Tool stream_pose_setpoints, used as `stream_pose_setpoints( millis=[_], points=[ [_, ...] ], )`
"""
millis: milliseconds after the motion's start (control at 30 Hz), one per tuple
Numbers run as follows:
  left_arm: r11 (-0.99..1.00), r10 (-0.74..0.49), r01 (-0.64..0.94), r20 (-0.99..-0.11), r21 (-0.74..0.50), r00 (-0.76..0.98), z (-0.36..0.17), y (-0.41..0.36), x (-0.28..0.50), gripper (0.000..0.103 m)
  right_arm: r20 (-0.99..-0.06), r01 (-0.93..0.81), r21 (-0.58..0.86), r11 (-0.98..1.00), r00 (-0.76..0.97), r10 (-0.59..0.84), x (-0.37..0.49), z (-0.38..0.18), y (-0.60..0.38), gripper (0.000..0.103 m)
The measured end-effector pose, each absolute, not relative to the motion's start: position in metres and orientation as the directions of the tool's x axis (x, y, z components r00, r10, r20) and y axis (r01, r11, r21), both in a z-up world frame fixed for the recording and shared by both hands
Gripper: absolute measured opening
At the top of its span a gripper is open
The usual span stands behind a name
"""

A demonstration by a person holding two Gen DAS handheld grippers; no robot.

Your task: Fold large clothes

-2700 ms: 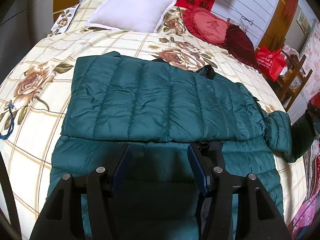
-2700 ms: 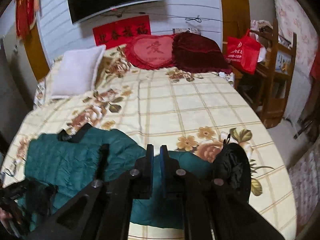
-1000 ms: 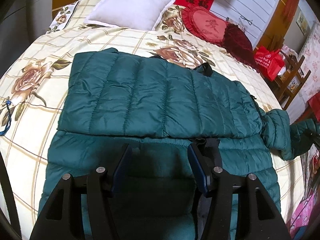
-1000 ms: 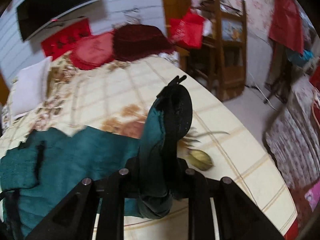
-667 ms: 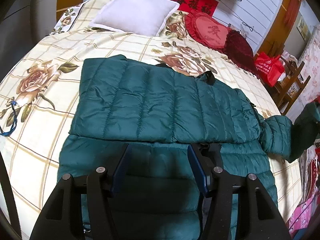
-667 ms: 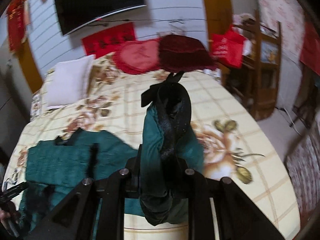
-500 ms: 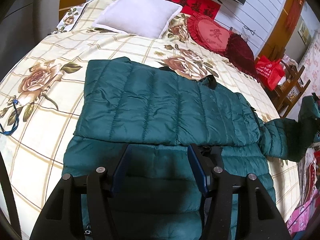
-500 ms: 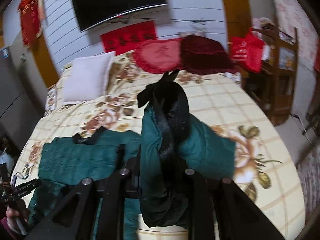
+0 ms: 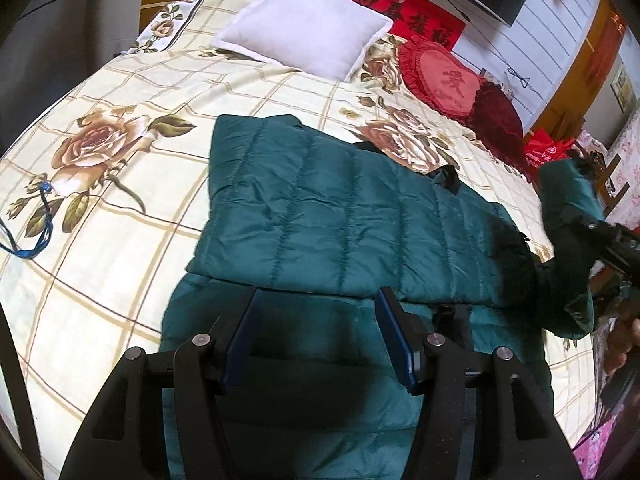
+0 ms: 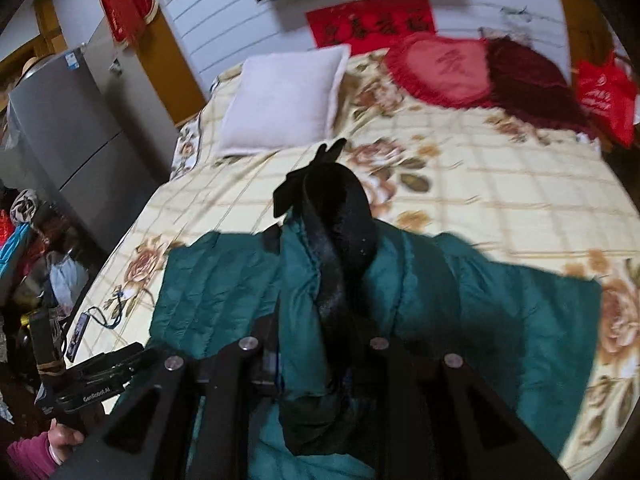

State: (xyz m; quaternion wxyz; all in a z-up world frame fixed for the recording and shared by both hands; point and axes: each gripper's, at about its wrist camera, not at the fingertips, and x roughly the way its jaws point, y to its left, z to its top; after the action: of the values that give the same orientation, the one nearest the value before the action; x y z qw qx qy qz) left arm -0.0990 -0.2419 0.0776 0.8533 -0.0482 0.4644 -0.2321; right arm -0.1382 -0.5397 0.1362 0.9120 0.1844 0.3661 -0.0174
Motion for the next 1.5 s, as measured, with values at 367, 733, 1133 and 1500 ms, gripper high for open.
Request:
stream_pose_setpoints(
  millis=[367,733,1133,1500],
  points=[
    [0.888,-0.449,0.317,-0.776,-0.334,0.443,0.065,-0.23,-0.09,0.039,-0.748,0.136,0.383,0.914,0.626,0.221,-0.082,0.061,-0.483,0.034],
    [0.802,-0.591,0.381,-0.705,-0.46,0.393,0.078,-0.255,-0.103,0.045,-0.713,0.129,0.372,0.919,0.673,0.194,-0.127,0.102,-0.512,0.07],
    [0.817,-0.559,0.395,-0.746,-0.42,0.362,0.078,-0.327,-0.107,0.045,-0.729,0.23,0.311,0.922,0.68,0.076,-0.183,0.115,-0.572,0.07],
    [0.843,-0.508,0.389,-0.785,-0.371,0.355,0.057,-0.354,-0.106,0.045,-0.733,0.25,0.295,0.922,0.678,0.05,-0.204,0.115,-0.588,0.07]
  ],
)
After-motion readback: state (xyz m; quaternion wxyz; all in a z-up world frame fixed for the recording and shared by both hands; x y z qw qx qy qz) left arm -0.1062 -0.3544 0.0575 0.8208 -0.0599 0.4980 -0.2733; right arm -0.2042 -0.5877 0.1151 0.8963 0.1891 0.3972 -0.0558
